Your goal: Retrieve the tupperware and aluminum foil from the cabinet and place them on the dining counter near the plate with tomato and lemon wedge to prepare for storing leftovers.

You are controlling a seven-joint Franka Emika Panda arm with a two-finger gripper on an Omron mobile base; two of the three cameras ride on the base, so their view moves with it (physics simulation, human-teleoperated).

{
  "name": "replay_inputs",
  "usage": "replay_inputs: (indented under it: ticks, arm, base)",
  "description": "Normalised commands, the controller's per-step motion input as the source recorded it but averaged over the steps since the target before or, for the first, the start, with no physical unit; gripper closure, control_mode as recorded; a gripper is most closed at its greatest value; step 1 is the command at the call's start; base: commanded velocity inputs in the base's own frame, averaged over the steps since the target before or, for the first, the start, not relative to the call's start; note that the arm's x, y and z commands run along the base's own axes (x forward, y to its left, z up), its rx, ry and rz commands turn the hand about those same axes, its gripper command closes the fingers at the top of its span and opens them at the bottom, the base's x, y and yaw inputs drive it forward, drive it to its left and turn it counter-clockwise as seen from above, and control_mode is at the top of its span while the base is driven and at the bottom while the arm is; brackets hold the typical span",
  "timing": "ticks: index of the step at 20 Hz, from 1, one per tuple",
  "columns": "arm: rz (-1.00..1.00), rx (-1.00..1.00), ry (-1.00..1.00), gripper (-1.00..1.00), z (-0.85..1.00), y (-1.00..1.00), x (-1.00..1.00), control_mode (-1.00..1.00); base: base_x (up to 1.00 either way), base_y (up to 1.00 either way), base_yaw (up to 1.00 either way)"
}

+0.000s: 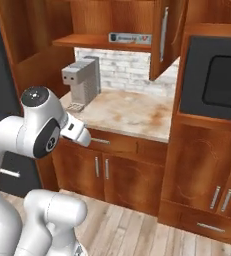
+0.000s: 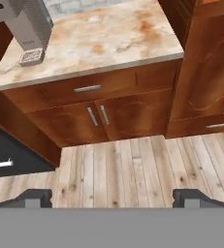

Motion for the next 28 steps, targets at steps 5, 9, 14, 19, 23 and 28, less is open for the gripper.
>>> replay_inputs:
  ticks: [5, 9, 14, 19, 23, 28]
  arm:
    - [0.00, 0.00, 0.00, -1.00, 0.00, 0.00, 0.00, 1.00]
    - [0.00, 0.00, 0.00, -1.00, 0.00, 0.00, 0.00, 1.00]
    - [0.00, 0.00, 0.00, -1.00, 0.00, 0.00, 0.00, 1.00]
    - [0.00, 0.00, 0.00, -1.00, 0.00, 0.00, 0.00, 1.00]
    - [0.00, 0.00, 0.00, -1.00, 0.00, 0.00, 0.00, 1.00]
    - [-0.02, -0.01, -0.04, -1.00, 0.17, 0.11, 0.05, -1.00]
  base:
    - [0.92, 0.67, -0.32]
    - [0.91, 0.01, -0.21]
    - [0.91, 0.10, -0.16]
    - [0.85, 0.37, -0.13]
    - [0.74, 0.42, -0.12]
    - [0.10, 0.03, -0.02]
